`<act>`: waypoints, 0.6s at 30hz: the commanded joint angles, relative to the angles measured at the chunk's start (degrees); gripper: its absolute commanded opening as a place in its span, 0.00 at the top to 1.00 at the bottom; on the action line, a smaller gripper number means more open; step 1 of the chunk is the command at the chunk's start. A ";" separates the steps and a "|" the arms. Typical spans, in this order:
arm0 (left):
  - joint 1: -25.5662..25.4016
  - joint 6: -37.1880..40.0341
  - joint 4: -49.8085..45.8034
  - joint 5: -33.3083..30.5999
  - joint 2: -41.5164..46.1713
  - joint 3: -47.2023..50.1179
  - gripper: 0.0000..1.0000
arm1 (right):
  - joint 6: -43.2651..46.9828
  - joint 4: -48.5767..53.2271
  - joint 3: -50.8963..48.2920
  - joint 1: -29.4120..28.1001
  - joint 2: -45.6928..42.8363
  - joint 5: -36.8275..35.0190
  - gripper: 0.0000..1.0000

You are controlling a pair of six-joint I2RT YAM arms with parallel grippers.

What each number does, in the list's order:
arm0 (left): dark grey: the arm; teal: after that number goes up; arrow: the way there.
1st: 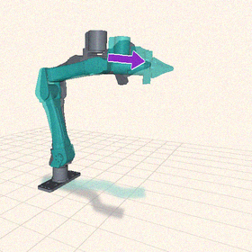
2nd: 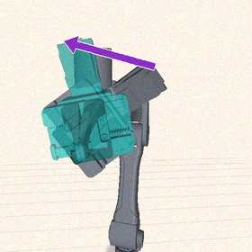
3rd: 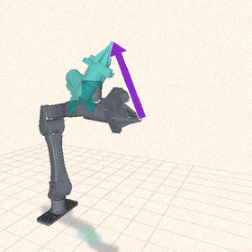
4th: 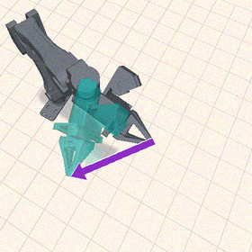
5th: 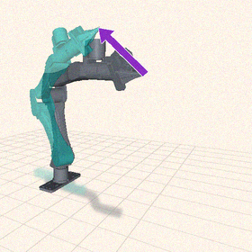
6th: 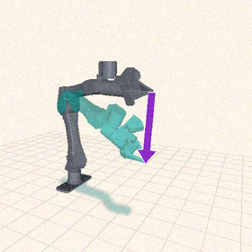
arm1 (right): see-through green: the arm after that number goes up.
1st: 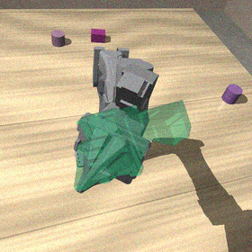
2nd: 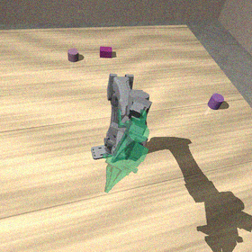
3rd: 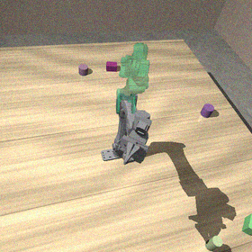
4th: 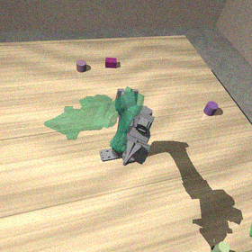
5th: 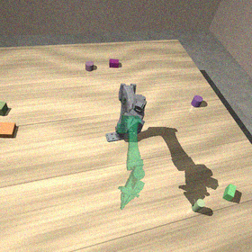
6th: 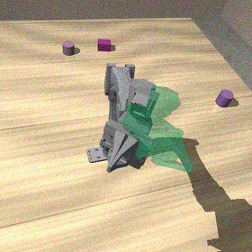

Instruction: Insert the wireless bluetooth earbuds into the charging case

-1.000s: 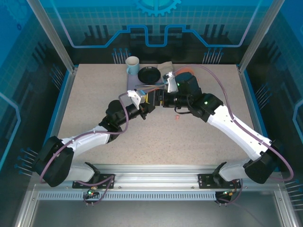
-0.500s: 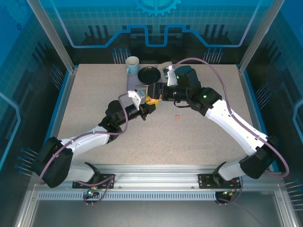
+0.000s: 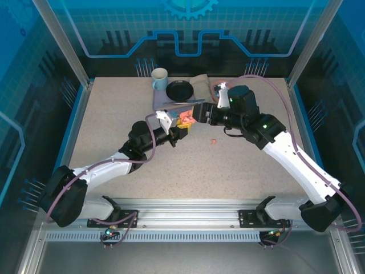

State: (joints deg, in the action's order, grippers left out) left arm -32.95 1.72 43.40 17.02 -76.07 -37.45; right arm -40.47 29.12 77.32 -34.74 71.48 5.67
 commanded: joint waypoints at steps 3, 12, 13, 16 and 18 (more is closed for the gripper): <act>-2.99 4.79 -10.13 -3.71 -3.46 -1.02 1.00 | -1.53 0.60 -9.29 3.47 -2.38 -5.94 0.38; -8.94 5.08 -19.96 -11.74 -12.48 -3.19 1.00 | -2.93 -4.77 -22.25 6.87 -0.71 -9.19 0.39; -9.45 4.97 -21.71 -12.96 -13.83 -3.97 1.00 | -3.16 -5.33 -23.40 6.97 -0.04 -9.31 0.39; -11.01 5.68 -27.27 -16.78 -17.44 -7.65 1.00 | -4.15 -6.64 -26.11 7.46 1.87 -9.57 0.40; -11.84 6.12 -30.49 -19.06 -19.47 -10.06 1.00 | -4.53 -7.19 -26.61 7.54 3.65 -9.49 0.40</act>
State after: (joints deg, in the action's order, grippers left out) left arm -43.66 6.37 18.90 3.05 -93.91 -43.81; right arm -43.62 24.45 51.77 -28.16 73.21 -2.70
